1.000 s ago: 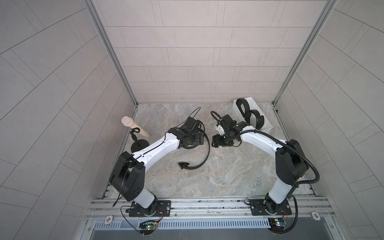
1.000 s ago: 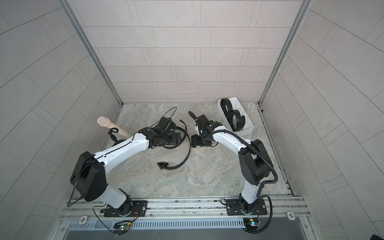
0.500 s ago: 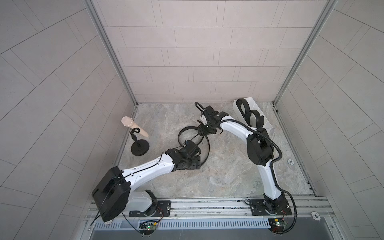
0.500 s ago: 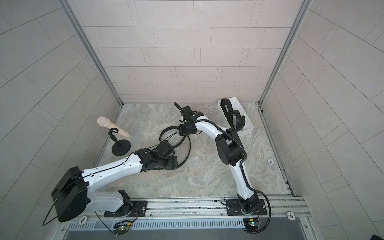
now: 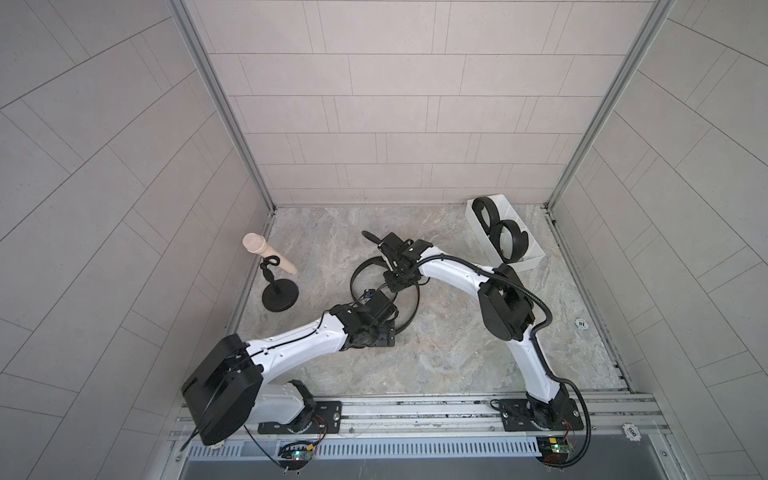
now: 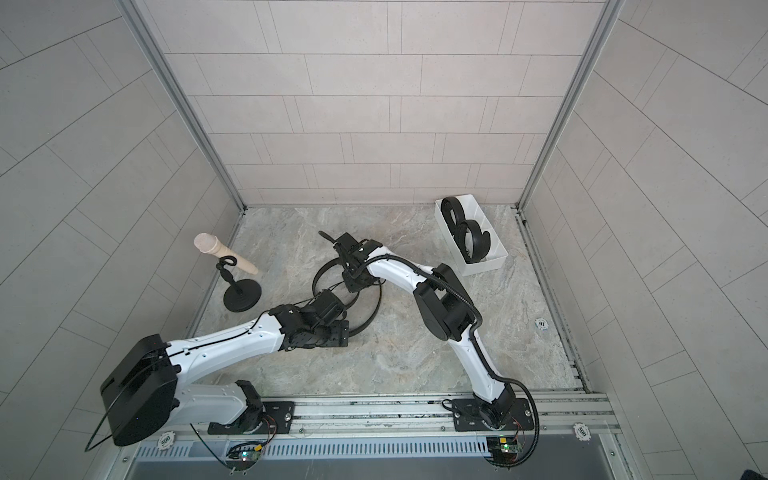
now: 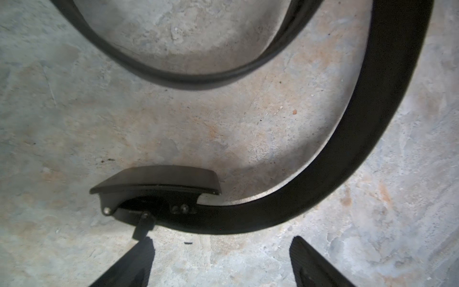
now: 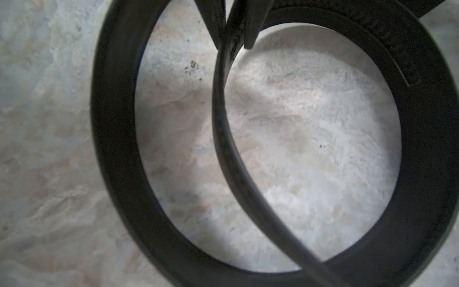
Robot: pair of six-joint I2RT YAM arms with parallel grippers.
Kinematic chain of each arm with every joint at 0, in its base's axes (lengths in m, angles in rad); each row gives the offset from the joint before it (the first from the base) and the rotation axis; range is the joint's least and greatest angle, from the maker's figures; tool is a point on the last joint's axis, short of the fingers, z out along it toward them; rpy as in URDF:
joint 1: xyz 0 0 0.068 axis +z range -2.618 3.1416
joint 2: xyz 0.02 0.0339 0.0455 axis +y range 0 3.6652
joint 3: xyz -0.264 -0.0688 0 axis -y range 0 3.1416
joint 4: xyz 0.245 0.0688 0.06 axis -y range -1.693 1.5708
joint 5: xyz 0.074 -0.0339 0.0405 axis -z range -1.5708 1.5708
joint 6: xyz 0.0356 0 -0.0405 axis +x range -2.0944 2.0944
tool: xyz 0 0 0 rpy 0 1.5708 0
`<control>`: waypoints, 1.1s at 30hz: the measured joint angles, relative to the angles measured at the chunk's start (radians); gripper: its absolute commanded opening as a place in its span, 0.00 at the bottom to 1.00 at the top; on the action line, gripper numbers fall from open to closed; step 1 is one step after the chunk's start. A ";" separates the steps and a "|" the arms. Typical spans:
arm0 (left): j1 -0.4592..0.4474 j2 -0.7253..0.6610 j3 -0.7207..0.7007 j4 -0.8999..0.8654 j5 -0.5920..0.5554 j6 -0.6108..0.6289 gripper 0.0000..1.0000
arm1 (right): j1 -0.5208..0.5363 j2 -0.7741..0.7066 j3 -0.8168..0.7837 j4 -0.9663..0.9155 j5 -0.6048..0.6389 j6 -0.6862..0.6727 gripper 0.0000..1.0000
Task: Place the belts into the storage roll
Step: Roll the belt at the center of the board.
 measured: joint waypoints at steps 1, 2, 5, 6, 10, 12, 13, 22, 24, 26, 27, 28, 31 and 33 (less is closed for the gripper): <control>0.002 0.003 -0.004 0.002 -0.002 0.000 0.89 | 0.015 -0.013 -0.011 -0.004 0.014 0.000 0.15; 0.005 0.005 -0.009 0.006 -0.002 0.000 0.89 | 0.027 -0.024 -0.021 -0.008 0.023 0.001 0.15; 0.021 0.006 -0.029 0.013 -0.003 0.000 0.89 | 0.046 -0.053 -0.052 -0.016 0.035 0.006 0.15; 0.026 0.007 -0.035 0.013 -0.003 0.000 0.89 | 0.045 -0.056 -0.060 -0.018 0.039 0.006 0.16; 0.032 0.023 -0.040 0.020 -0.004 0.000 0.89 | 0.008 -0.057 -0.098 -0.038 0.063 0.011 0.33; 0.033 0.042 -0.040 0.030 -0.003 0.001 0.90 | -0.022 -0.057 -0.113 -0.047 0.071 0.005 0.42; 0.032 0.055 -0.040 0.035 -0.003 0.002 0.91 | -0.035 -0.057 -0.116 -0.053 0.075 -0.002 0.46; 0.032 0.100 0.031 0.048 -0.007 0.008 0.91 | -0.065 -0.057 -0.082 -0.103 0.127 -0.048 0.62; 0.031 0.096 0.047 0.058 -0.003 0.005 0.92 | -0.064 -0.059 -0.082 -0.110 0.132 -0.053 0.65; 0.022 0.081 0.053 0.064 0.004 -0.007 0.92 | -0.064 -0.065 -0.084 -0.114 0.136 -0.055 0.68; 0.016 0.067 0.054 0.066 0.010 -0.019 0.92 | -0.064 -0.072 -0.085 -0.114 0.138 -0.055 0.70; 0.010 0.056 0.055 0.066 0.013 -0.028 0.91 | -0.064 -0.080 -0.089 -0.114 0.141 -0.056 0.71; -0.007 0.023 0.055 0.080 0.030 -0.077 0.91 | -0.065 -0.114 -0.093 -0.120 0.148 -0.058 0.75; -0.012 0.019 0.055 0.092 0.043 -0.115 0.91 | -0.065 -0.136 -0.093 -0.121 0.156 -0.060 0.78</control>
